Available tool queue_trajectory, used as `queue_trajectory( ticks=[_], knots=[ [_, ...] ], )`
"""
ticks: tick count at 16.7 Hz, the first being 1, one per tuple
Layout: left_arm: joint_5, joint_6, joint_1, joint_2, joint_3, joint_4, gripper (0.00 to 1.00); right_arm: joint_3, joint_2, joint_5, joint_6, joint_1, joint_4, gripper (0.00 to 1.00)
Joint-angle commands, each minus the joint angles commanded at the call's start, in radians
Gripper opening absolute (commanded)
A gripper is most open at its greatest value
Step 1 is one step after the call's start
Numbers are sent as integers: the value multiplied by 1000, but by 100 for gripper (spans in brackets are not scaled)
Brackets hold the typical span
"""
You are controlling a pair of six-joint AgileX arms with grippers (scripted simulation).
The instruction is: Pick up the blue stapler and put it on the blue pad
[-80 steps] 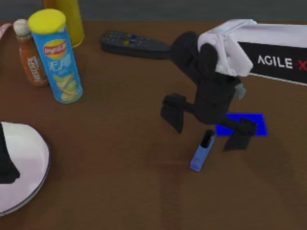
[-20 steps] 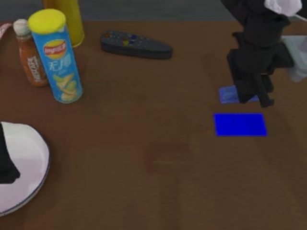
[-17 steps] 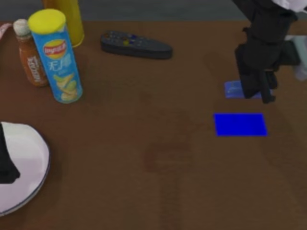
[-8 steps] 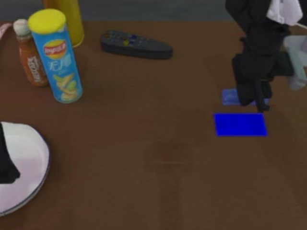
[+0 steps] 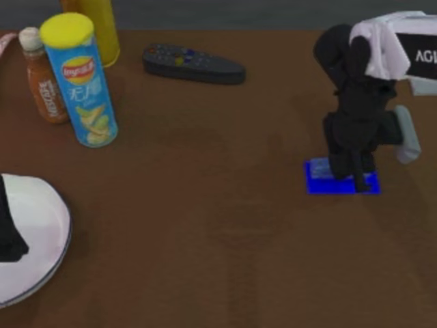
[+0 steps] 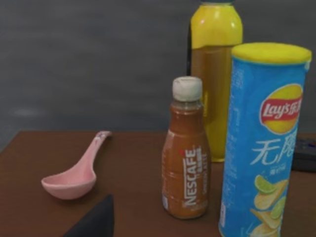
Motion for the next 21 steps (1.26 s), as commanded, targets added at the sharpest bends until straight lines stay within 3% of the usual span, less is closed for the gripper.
queue_trajectory(
  ticks=[2,15,21],
  knots=[
    [0,0,0,0,0,0,100,0,0,0,0,0,0,0],
    [0,0,0,0,0,0,100,0,0,0,0,0,0,98],
    [0,0,0,0,0,0,100,0,0,0,0,0,0,100]
  ],
)
